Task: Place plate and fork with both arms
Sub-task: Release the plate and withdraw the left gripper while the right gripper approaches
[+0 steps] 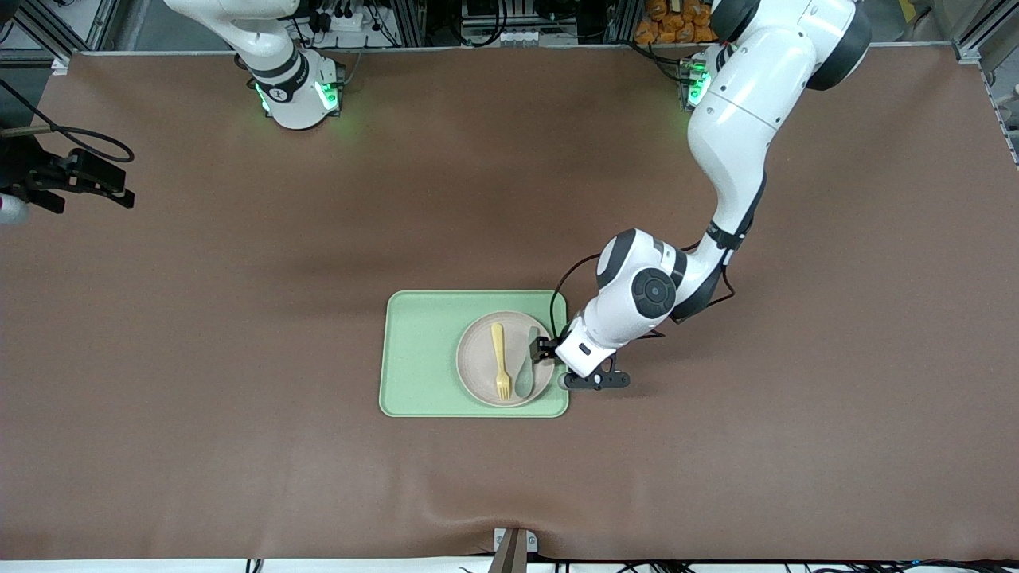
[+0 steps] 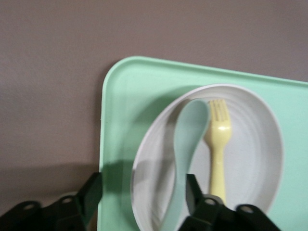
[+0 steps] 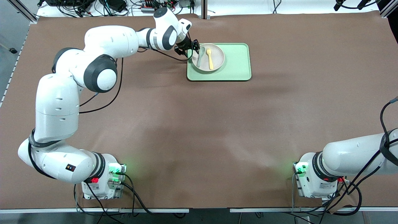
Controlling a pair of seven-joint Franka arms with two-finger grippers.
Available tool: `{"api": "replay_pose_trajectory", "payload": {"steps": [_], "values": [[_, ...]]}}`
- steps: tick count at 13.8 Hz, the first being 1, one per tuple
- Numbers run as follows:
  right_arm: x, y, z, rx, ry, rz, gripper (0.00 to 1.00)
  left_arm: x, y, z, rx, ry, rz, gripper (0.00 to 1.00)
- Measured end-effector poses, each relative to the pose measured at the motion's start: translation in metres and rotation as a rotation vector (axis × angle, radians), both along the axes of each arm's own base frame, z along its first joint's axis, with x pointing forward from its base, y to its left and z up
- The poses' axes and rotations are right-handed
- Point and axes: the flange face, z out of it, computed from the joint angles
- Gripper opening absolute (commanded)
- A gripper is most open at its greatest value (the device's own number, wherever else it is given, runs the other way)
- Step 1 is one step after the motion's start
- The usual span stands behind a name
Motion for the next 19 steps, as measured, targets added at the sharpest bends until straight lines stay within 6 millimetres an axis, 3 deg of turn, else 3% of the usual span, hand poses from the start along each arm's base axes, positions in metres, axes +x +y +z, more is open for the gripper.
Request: {"api": "replay_pose_trajectory", "payload": {"steps": [2,4,7,9,11,15,17,19], "values": [[0.010,0.006,-0.016,0.014,0.019,0.021,1.00,0.010,0.018,0.056,0.060,0.006,-0.037,1.00],[0.027,0.029,-0.032,0.021,-0.009,0.060,1.00,0.016,0.064,0.133,0.133,0.053,-0.040,1.00],[0.049,0.081,-0.061,0.023,-0.032,0.138,1.00,0.015,0.172,0.234,0.201,0.133,0.027,1.00],[0.068,0.099,-0.087,0.028,-0.064,0.157,1.00,0.009,0.242,0.281,0.220,0.149,0.051,1.00],[0.088,0.116,-0.117,0.045,-0.083,0.170,1.00,-0.006,0.293,0.320,0.259,0.151,0.048,1.00],[0.127,0.185,-0.167,0.054,-0.073,0.096,1.00,-0.051,0.352,0.391,0.310,0.157,0.063,1.00],[0.141,0.231,-0.194,0.060,-0.090,0.064,1.00,-0.070,0.362,0.415,0.317,0.141,0.070,1.00],[0.148,0.276,-0.227,0.074,-0.128,0.030,1.00,-0.082,0.361,0.424,0.324,0.129,0.057,1.00]]}}
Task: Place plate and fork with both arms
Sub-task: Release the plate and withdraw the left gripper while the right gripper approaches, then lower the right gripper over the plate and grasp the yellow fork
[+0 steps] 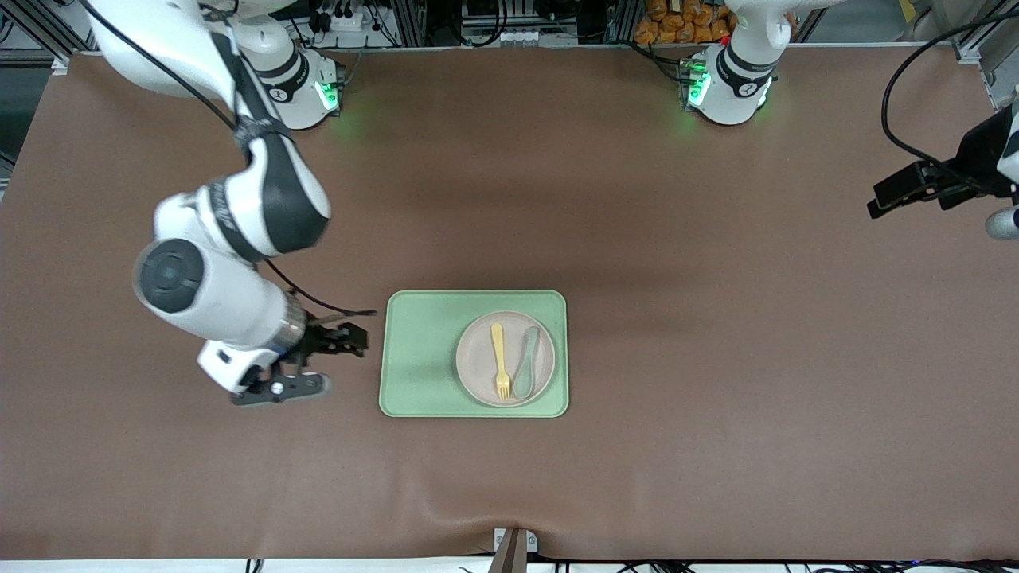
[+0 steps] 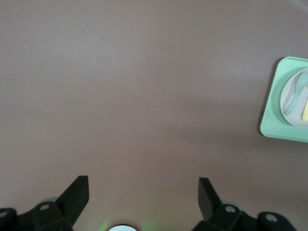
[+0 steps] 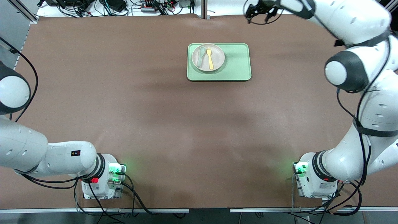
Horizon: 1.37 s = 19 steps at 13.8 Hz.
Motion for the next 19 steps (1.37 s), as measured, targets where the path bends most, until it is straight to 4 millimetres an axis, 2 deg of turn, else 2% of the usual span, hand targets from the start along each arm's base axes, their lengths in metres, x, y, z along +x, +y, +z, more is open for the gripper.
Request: {"api": "replay_pose_trajectory", "payload": {"steps": [2,5,7,8,10,12,13,14,16,19], "values": [[0.000,0.039,-0.036,0.016,-0.029,-0.026,1.00,-0.005,0.003,0.001,0.021,-0.002,-0.037,1.00],[0.004,0.064,-0.090,0.026,-0.050,-0.036,1.00,-0.005,0.008,0.000,0.048,0.000,-0.066,1.00],[-0.001,0.092,-0.113,0.030,-0.038,-0.075,1.00,-0.005,0.007,-0.002,0.049,0.003,-0.069,1.00],[-0.005,0.109,-0.121,0.031,-0.037,-0.081,1.00,-0.005,0.007,-0.003,0.049,0.006,-0.070,1.00],[-0.017,0.138,-0.129,0.020,-0.048,-0.065,0.93,-0.005,0.011,-0.006,0.050,0.013,-0.063,1.00],[-0.026,0.157,-0.135,0.014,-0.058,-0.054,0.84,-0.003,0.018,-0.010,0.050,0.020,-0.054,1.00],[-0.031,0.163,-0.141,0.006,-0.055,-0.045,0.75,-0.002,0.020,-0.011,0.049,0.022,-0.052,1.00],[-0.035,0.168,-0.150,-0.009,-0.054,-0.035,0.72,-0.002,0.021,-0.012,0.049,0.024,-0.052,1.00],[-0.045,0.181,-0.163,-0.030,-0.052,-0.012,0.72,-0.002,0.020,-0.012,0.049,0.024,-0.053,1.00],[-0.056,0.195,-0.172,-0.041,-0.047,0.001,0.72,-0.001,0.020,-0.013,0.049,0.025,-0.053,1.00]]}}
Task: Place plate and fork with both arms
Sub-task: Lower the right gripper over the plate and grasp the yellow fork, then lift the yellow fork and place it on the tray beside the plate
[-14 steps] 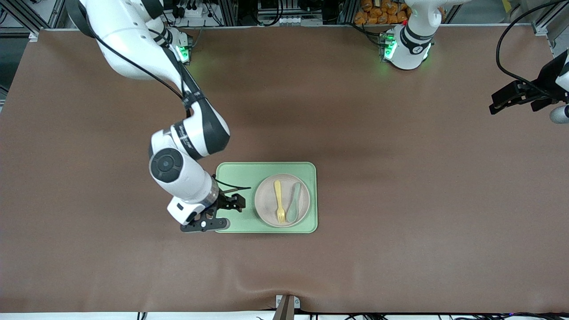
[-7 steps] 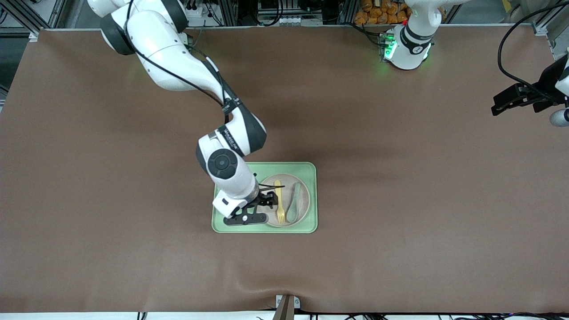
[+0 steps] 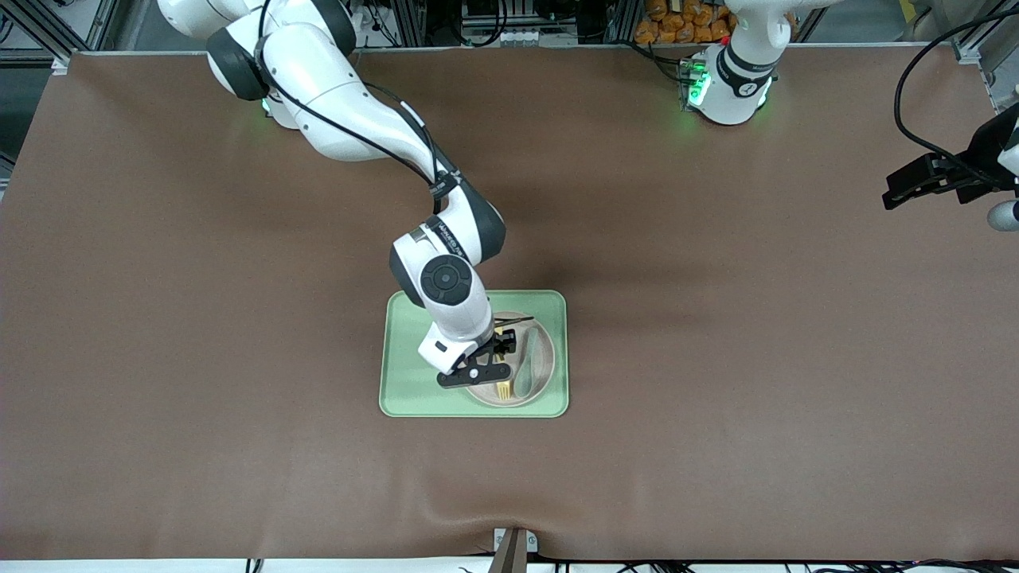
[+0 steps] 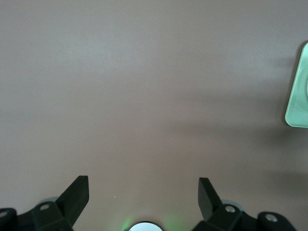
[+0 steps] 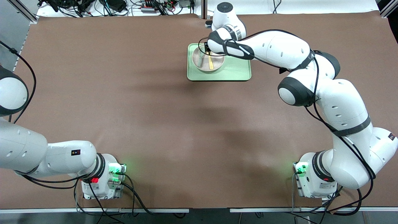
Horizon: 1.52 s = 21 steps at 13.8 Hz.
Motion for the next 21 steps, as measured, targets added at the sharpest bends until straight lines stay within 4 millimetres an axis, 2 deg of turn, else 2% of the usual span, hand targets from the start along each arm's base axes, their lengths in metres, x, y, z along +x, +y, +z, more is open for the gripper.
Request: {"api": "replay_pose_trajectory", "payload": {"steps": [3,4,6,16,17,21], "values": [[-0.003,0.002,-0.012,-0.010,0.011,0.004,0.72,0.000,0.002,-0.001,-0.001,0.002,-0.003,1.00],[-0.005,0.003,-0.016,-0.014,0.014,0.006,0.65,0.000,0.004,-0.001,-0.001,0.002,-0.008,1.00],[-0.008,0.005,-0.023,-0.017,0.017,0.011,0.64,0.001,0.007,-0.001,-0.002,0.002,-0.016,1.00],[-0.020,0.019,-0.034,-0.032,0.022,0.023,0.61,0.001,0.010,-0.001,-0.005,0.003,-0.043,1.00],[-0.021,0.020,-0.036,-0.037,0.020,0.028,0.58,0.001,0.011,-0.001,-0.005,0.004,-0.048,1.00],[-0.023,0.022,-0.040,-0.059,0.010,0.046,0.34,0.001,0.017,-0.001,-0.006,0.004,-0.042,1.00]]}}
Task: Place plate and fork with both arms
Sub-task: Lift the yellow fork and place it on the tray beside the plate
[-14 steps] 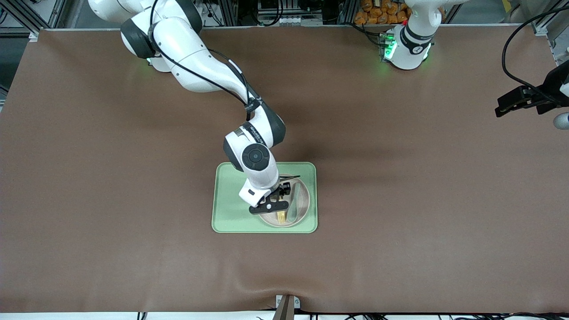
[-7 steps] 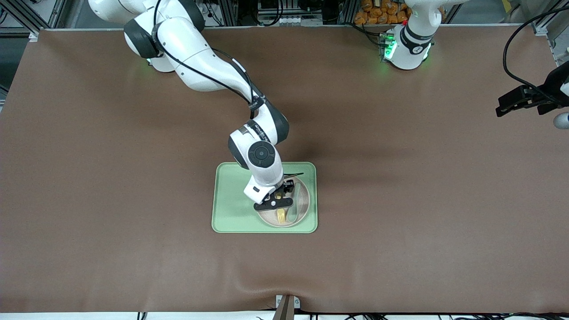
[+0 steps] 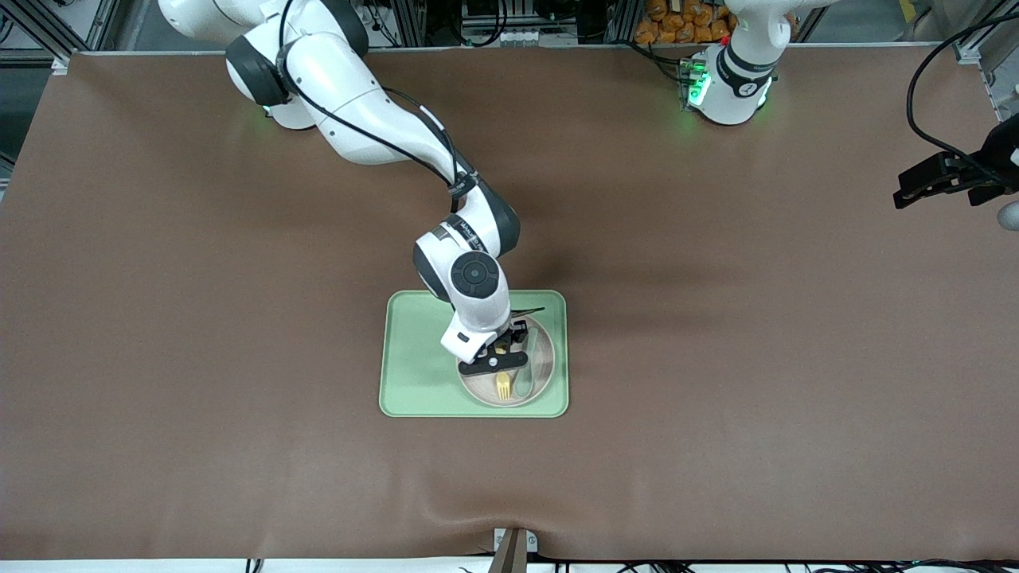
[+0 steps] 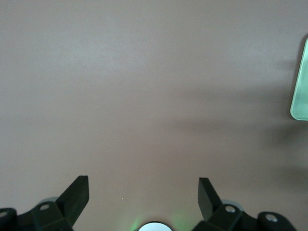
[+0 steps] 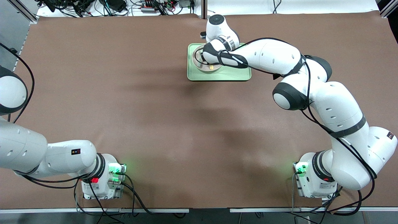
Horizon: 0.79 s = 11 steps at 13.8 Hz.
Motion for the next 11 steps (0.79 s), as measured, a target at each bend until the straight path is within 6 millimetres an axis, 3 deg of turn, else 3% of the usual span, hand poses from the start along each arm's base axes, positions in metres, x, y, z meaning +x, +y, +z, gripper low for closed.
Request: {"api": "replay_pose_trajectory", "payload": {"steps": [2,4,6,11], "values": [[-0.001,0.002,0.001,-0.003,-0.003,0.005,0.19,0.000,0.006,0.000,0.000,0.000,0.010,1.00],[-0.001,0.003,0.003,-0.003,-0.007,0.007,0.11,0.000,0.010,0.000,0.000,0.001,0.016,1.00],[0.000,0.003,0.004,-0.004,-0.007,0.007,0.06,0.001,0.011,-0.001,-0.001,0.002,0.016,1.00],[0.004,-0.005,0.016,-0.040,0.032,-0.009,0.06,0.004,0.011,-0.008,-0.003,0.014,0.015,1.00]]}}
